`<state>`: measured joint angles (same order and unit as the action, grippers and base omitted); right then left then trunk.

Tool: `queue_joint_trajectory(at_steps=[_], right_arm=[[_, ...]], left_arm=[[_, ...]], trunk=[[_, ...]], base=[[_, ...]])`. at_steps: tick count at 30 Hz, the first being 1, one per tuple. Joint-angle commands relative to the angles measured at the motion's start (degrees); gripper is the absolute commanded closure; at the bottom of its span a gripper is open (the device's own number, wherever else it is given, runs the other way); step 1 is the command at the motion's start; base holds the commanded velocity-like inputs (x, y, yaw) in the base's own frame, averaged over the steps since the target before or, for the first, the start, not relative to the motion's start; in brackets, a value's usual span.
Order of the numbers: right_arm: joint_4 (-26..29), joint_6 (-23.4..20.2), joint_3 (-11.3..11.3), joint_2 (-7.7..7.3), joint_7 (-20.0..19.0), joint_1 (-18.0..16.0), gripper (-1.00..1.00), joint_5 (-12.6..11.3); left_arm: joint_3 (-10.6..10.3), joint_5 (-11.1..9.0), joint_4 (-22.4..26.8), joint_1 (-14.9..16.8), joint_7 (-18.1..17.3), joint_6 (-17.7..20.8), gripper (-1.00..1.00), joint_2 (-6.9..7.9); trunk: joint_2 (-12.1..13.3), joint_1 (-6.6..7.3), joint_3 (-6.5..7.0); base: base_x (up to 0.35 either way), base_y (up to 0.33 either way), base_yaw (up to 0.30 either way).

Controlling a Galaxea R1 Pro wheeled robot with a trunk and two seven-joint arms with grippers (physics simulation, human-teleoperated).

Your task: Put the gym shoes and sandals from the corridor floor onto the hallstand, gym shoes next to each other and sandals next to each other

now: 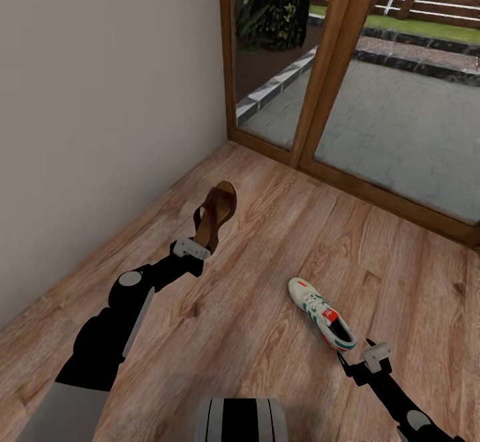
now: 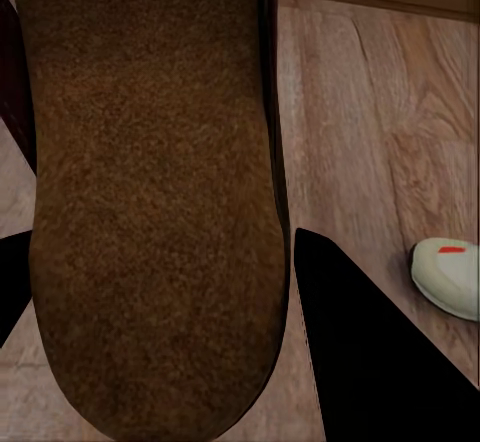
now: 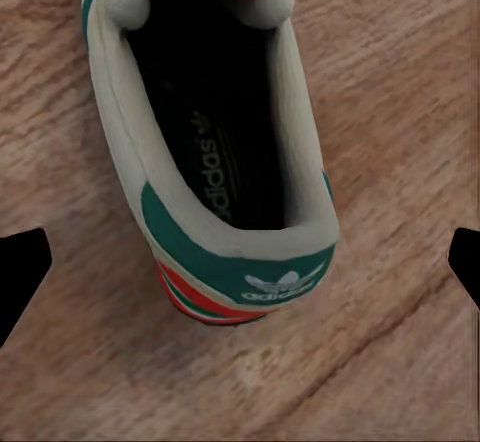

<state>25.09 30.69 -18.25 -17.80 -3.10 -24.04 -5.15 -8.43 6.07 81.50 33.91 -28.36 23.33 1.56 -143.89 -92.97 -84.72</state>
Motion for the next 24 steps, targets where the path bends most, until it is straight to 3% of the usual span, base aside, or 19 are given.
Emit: queue_joint_trajectory(at_steps=[1,24], right_arm=[[0.0,0.2,-0.2,-0.04,-0.3,0.0,-1.00,-0.6],[0.0,0.2,-0.2,0.58,-0.3,0.0,-1.00,-0.6]], left_arm=[[0.0,0.7,0.1,0.0,-0.4,0.1,1.00,0.02],[0.0,0.8,0.1,-0.1,-0.4,0.0,1.00,0.02]], trunk=[[0.0,0.01,-0.09],[0.0,0.01,-0.16]], base=[[0.000,0.000,-0.144],[0.045,0.000,-0.009]])
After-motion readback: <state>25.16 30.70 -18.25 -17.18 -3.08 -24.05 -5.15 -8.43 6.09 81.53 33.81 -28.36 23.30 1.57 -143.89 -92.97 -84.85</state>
